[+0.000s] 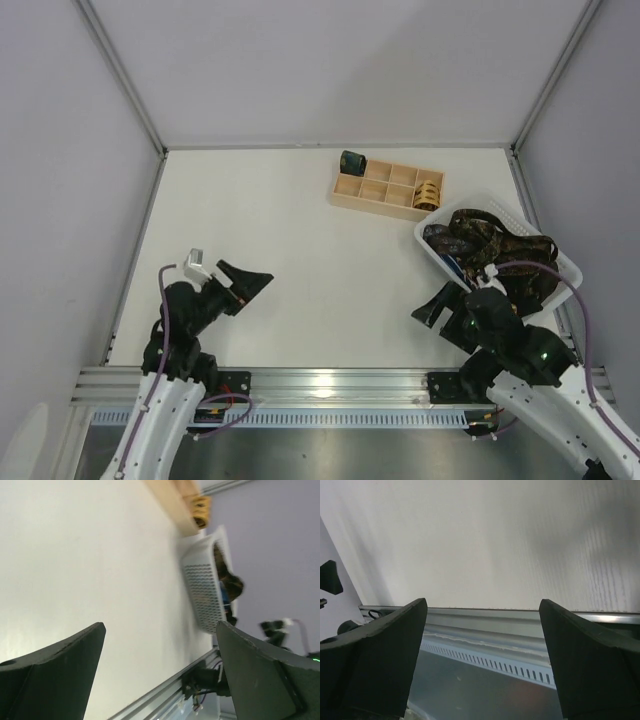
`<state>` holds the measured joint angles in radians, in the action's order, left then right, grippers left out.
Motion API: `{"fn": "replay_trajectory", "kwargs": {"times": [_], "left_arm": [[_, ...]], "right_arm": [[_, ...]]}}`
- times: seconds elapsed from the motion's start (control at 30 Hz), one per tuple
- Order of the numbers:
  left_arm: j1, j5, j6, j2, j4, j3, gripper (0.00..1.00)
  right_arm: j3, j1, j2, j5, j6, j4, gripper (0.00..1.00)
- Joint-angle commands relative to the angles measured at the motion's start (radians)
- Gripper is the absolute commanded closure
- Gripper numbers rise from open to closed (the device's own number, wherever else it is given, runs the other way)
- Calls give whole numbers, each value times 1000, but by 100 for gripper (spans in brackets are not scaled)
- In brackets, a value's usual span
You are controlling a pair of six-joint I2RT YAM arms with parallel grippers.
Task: Roll the ties
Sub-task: Grab a tie with the right arm
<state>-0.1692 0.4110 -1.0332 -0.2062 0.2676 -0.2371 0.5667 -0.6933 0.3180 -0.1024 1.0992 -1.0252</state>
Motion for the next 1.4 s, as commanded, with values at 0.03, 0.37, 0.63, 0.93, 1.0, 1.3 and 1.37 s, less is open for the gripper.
{"fn": "replay_trajectory", "kwargs": {"times": [0.03,0.37,0.63,0.93,1.0,1.3,1.37], "left_arm": [[8,-28,230,-169,275,-168,0],[2,84,298,-182,387,-294,0],[-1,285,308,-233,294,-287,0],[-27,217,429,-381,375,-505,4],[-52,187,464,-406,384,-542,6],[-98,132,490,-455,375,-574,11],[-101,123,492,-458,381,-576,11]], "right_arm": [[244,8,176,-167,-161,-72,0],[644,715,731,158,-450,46,5],[697,1011,941,228,-352,76,13],[659,1061,1079,256,-394,105,16],[635,1058,1063,254,-392,109,16],[481,1035,1058,271,-360,198,16],[454,1035,1056,274,-355,224,17]]}}
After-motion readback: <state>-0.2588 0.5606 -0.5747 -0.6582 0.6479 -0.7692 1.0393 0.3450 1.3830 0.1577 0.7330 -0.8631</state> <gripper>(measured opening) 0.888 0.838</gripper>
